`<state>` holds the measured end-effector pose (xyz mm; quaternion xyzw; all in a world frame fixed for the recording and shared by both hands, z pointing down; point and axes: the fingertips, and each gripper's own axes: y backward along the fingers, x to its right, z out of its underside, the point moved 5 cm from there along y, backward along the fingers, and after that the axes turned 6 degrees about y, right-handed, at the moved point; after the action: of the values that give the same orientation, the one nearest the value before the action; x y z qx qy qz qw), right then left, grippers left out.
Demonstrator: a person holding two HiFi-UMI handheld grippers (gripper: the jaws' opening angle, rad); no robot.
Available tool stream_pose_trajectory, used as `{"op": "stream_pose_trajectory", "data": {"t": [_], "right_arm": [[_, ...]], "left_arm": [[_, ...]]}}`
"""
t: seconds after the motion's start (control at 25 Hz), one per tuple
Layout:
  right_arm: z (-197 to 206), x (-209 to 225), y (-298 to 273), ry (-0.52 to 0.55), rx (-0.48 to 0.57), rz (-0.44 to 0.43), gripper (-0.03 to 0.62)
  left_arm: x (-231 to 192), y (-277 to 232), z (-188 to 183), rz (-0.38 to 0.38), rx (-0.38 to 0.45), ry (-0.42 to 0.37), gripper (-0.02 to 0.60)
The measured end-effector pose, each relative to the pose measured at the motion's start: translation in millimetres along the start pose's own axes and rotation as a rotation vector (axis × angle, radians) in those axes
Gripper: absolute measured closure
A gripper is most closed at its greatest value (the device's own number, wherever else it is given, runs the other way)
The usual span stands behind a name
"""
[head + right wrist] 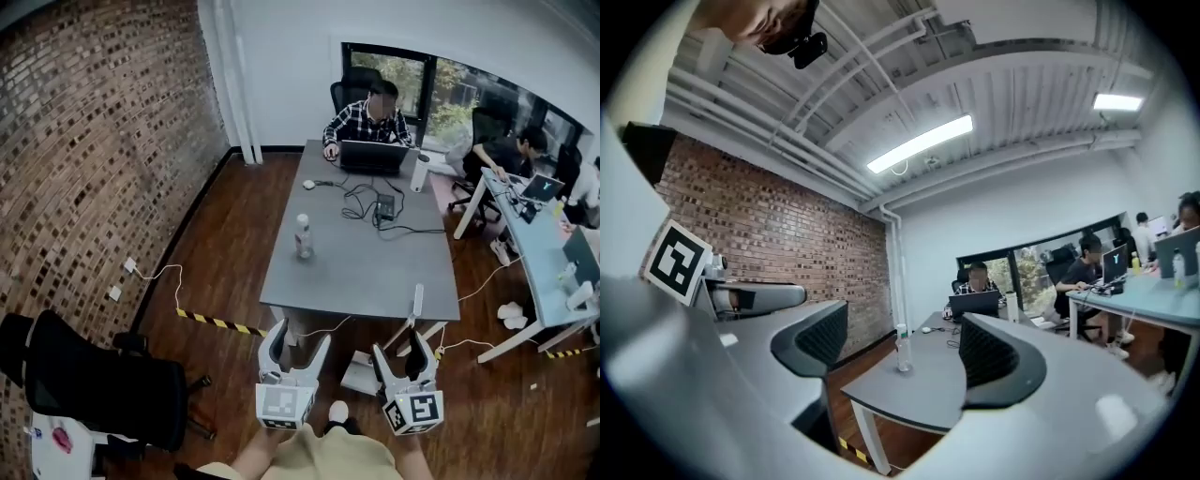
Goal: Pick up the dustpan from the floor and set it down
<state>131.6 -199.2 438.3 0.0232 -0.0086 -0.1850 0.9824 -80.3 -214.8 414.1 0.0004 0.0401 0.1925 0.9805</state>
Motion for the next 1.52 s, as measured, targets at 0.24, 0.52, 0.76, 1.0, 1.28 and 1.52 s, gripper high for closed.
{"op": "stream_pose_trajectory", "data": {"t": [0.24,0.52,0.76,1.0,1.28,1.52], "right_arm": [[9.2,21.3,-56.2,-0.019,-0.01,-0.072,0.229],[28.4,52.8,-78.1,-0.048,-0.021,-0.022,0.229],[48.5,96.2,-46.3,-0.011,-0.112,0.194,0.229],[91.7,137.7,5.9,-0.038,-0.21,0.388,0.229],[183.3,161.5,42.8,-0.135,-0.356,0.496,0.24],[249.3,175.4,-1.4,-0.12,-0.375,0.407,0.244]], "left_arm": [[-8.3,-39.3,7.5,-0.058,-0.028,-0.004,0.262],[-17.5,-92.2,18.0,-0.021,-0.07,0.009,0.262],[18.1,-145.7,42.2,0.225,-0.15,0.027,0.262],[76.6,-187.5,79.3,0.429,-0.231,0.039,0.262],[122.6,-207.5,141.3,0.557,-0.345,-0.015,0.262],[121.5,-229.9,176.7,0.563,-0.405,-0.07,0.262]]}}
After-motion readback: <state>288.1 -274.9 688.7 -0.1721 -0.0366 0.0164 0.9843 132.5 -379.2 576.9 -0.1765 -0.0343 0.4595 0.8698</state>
